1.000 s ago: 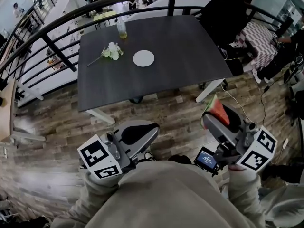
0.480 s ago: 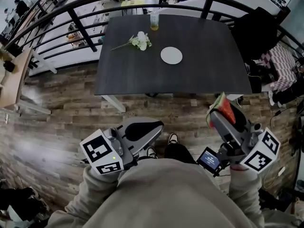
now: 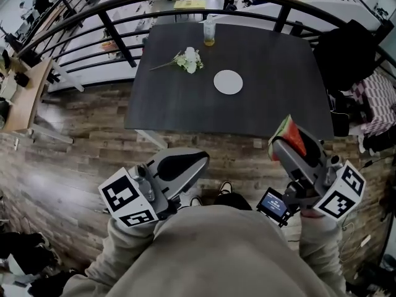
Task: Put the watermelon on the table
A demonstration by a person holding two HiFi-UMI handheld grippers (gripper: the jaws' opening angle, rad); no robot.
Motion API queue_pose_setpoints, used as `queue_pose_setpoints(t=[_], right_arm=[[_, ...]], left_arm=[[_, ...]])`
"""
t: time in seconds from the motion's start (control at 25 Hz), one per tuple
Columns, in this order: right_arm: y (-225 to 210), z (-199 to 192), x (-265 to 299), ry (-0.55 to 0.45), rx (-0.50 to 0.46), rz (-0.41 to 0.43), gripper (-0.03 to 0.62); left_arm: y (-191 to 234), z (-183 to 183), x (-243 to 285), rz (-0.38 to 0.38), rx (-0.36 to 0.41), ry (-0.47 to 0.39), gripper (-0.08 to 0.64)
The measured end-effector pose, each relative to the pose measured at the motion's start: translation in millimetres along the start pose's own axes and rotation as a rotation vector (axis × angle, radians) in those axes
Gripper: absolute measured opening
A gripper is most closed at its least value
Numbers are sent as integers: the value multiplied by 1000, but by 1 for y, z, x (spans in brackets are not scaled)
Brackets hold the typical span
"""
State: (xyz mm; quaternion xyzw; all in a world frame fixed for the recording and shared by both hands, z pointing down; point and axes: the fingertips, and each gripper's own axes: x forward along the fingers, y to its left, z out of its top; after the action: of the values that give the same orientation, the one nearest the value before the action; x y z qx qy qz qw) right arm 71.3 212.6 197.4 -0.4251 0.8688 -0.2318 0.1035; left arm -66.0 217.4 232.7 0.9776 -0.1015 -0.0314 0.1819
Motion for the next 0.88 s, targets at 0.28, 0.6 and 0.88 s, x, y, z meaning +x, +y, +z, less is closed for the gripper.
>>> queue_pose_setpoints(t=[0.28,0.6,0.88], right_arm=[[-46,23,-25,-35,12,22,204],[-100,32,-62,-77,51,-4,203],[-133,36,-89,-86,28,-79,202]], left_arm=[[-4,-4,52,18,11,18,3],[-7,-10,104,24,24,78,3],[-5,-13,137,-6,17,96,3]])
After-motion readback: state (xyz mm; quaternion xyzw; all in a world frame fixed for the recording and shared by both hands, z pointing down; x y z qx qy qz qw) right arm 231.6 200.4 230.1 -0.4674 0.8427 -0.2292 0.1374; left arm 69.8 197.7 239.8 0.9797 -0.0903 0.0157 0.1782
